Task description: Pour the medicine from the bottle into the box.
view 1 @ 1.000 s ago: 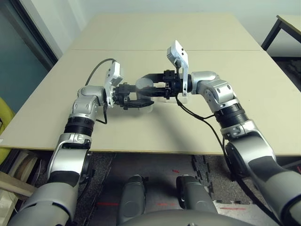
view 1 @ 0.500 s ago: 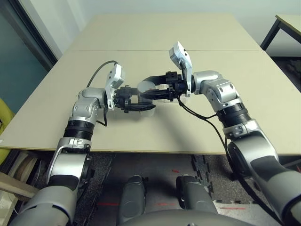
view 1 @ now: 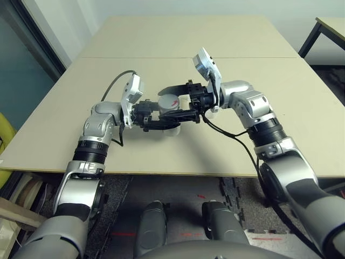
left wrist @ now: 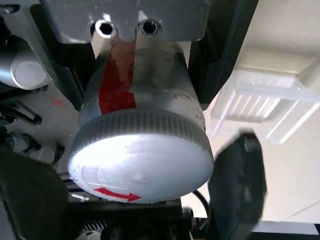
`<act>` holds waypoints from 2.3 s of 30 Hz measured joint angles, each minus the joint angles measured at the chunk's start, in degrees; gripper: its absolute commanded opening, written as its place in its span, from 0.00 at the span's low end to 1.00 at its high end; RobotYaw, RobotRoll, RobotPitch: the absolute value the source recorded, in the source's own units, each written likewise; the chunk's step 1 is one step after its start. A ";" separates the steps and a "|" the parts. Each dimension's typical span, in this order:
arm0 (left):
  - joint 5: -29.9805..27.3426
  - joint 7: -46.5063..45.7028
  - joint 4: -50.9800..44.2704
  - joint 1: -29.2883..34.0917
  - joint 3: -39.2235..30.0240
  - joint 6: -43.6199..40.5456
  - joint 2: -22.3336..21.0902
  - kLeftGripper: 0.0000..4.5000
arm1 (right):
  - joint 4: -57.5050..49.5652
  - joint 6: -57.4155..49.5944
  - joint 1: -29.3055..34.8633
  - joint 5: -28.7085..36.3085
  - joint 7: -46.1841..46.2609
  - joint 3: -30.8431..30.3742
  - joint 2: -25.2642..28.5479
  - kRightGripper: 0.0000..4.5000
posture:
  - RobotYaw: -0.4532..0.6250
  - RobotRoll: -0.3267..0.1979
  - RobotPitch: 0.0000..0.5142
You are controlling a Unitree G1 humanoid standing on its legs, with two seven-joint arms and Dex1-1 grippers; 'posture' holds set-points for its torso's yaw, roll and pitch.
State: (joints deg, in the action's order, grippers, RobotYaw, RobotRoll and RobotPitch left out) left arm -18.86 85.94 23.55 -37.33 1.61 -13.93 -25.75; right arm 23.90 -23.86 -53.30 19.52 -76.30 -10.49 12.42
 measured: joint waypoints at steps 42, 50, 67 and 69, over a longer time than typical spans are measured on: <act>-2.62 -3.23 -6.81 2.57 1.79 -2.96 -1.06 0.61 | 3.52 3.56 -1.47 -0.17 3.41 -0.29 -4.45 1.00 | 0.40 0.62 0.15; -2.66 -4.49 -6.83 3.05 1.69 -3.40 -2.16 0.61 | 3.44 3.80 -0.71 0.16 2.85 0.04 -1.49 1.00 | 0.40 0.62 0.15; -3.65 -3.66 -6.75 3.13 1.45 -3.36 -2.75 0.61 | -1.40 0.36 2.68 2.54 4.52 4.48 8.82 1.00 | 0.39 0.62 0.16; -3.66 -3.64 -6.74 3.05 1.45 -3.16 -2.75 0.61 | -2.23 -0.37 2.99 2.63 4.52 4.53 9.32 1.00 | 0.38 0.62 0.16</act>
State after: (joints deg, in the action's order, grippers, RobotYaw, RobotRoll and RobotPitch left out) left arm -22.52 82.29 16.81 -34.28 3.06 -17.09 -28.50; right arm 21.68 -24.23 -50.31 22.15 -71.78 -5.96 21.73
